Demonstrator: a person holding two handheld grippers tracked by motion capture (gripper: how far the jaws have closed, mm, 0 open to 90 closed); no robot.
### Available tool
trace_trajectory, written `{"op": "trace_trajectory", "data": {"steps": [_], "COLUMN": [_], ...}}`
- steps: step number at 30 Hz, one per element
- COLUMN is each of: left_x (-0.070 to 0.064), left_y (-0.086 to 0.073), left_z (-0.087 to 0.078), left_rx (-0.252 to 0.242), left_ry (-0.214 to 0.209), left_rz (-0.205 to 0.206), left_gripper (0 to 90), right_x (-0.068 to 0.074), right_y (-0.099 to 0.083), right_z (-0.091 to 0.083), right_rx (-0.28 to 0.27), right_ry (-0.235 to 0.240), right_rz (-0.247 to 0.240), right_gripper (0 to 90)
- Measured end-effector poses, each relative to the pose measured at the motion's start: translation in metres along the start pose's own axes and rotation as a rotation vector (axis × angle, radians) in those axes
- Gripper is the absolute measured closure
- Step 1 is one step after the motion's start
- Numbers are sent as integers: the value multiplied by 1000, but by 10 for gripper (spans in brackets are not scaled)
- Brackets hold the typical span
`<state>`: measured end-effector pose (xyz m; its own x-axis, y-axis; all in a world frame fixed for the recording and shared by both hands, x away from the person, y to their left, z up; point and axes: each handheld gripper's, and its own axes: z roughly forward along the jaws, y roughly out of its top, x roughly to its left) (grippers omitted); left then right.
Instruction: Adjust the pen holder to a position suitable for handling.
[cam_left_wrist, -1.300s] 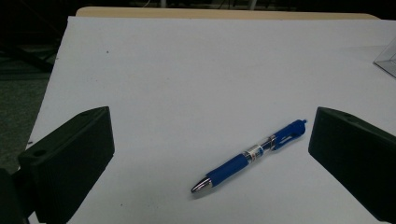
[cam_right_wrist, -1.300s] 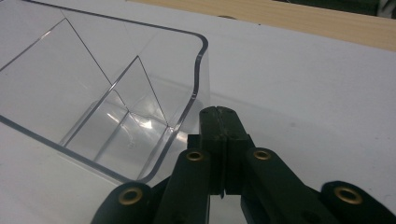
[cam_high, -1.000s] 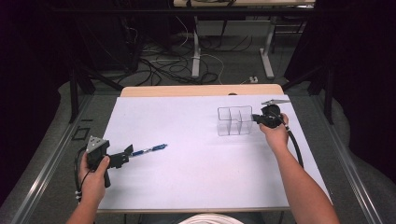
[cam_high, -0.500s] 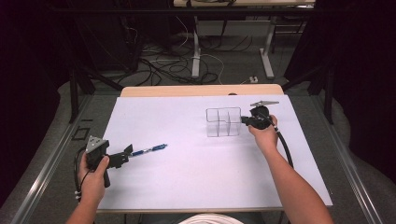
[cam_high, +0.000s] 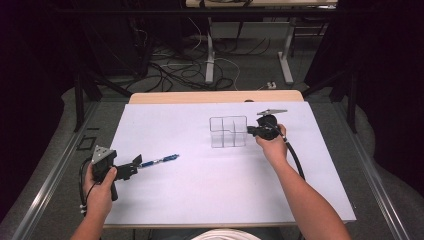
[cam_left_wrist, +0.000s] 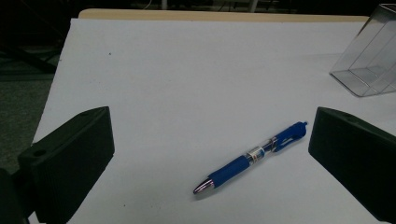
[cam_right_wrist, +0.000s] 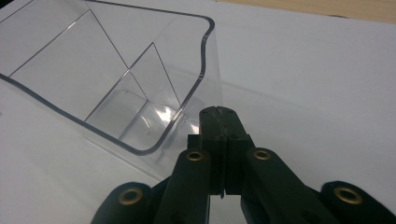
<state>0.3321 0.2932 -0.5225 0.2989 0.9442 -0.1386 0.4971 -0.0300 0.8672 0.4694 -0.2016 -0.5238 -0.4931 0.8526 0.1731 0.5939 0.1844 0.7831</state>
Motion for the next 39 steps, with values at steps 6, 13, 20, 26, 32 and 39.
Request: {"op": "trace_trajectory", "data": {"steps": [6, 13, 20, 26, 32, 39], "left_x": [0, 0, 0, 0, 0, 0], "left_y": [0, 0, 0, 1, 1, 2], "left_z": [0, 0, 0, 0, 0, 0], "left_rx": [1, 2, 3, 6, 3, -12], "left_ry": [0, 0, 0, 0, 0, -4], "left_rz": [1, 3, 0, 4, 4, -11], "left_gripper": [1, 1, 2, 1, 1, 2], "right_x": [10, 19, 26, 32, 36, 36], "right_y": [0, 0, -1, -1, -1, 0], "right_z": [6, 11, 14, 17, 20, 20], "right_rx": [3, 12, 13, 15, 18, 12], "right_ry": [19, 44, 57, 73, 69, 74], "right_rz": [6, 26, 24, 22, 17, 13], "right_gripper": [900, 900, 900, 900, 900, 900]}}
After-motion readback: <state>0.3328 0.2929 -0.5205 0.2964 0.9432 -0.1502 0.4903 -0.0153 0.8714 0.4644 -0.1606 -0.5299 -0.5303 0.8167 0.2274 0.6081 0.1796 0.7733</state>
